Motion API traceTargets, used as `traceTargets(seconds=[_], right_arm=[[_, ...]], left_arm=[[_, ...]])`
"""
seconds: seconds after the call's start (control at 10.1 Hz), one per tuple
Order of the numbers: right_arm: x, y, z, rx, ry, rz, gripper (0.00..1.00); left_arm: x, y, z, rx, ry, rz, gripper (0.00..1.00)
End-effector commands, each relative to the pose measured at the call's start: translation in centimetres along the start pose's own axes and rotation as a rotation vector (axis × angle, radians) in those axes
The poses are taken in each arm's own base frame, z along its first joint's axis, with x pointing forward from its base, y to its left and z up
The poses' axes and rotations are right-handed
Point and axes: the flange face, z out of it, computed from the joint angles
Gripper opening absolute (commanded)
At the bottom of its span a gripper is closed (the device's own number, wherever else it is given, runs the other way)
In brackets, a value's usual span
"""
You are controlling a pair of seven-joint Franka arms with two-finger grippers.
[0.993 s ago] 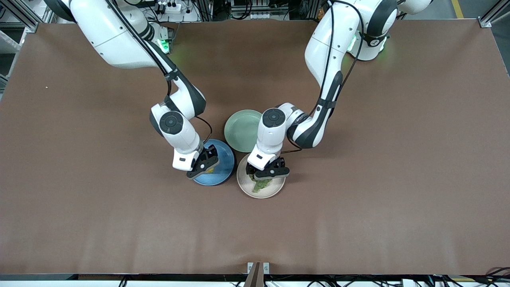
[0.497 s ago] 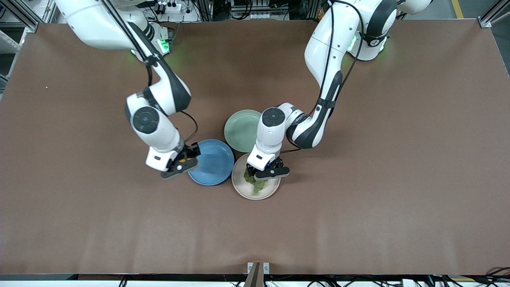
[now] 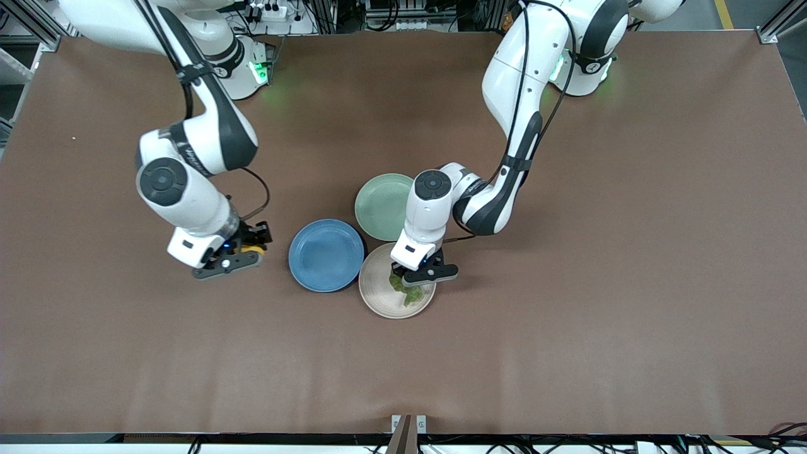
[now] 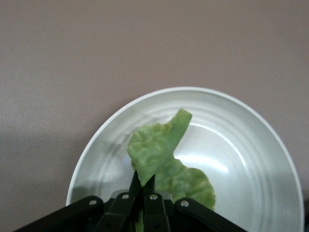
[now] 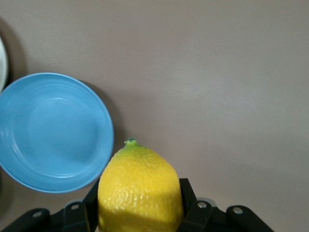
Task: Pick lemon and lettuce from blue and beige plates
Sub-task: 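Lift the lemon off the blue plate while the left gripper lifts the lettuce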
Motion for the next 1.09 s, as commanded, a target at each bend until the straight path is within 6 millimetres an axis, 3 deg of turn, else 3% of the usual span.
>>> traceTargets(seconds=[0.0, 0.4, 0.7, 0.99], right_arm=[[-2.2, 4.2, -1.1, 0.0, -0.007, 0.022, 0.16], [-4.2, 11.4, -1.2, -0.018, -0.016, 0.046, 0.16], [-6.1, 16.1, 0.0, -0.025, -0.04, 0.117, 0.16], [-7.4, 16.0, 3.8, -0.013, -0.071, 0.096, 0.17]], left_arm=[[2.1, 0.5, -4.1, 0.006, 0.023, -0.027, 0.0], [6.1, -0.4, -11.0, 0.088, -0.018, -0.039, 0.0], [11.1, -4.4, -15.4, 0.152, -0.079, -0.004, 0.0], [15.8, -9.6, -18.4, 0.17, -0.153, 0.023, 0.0]])
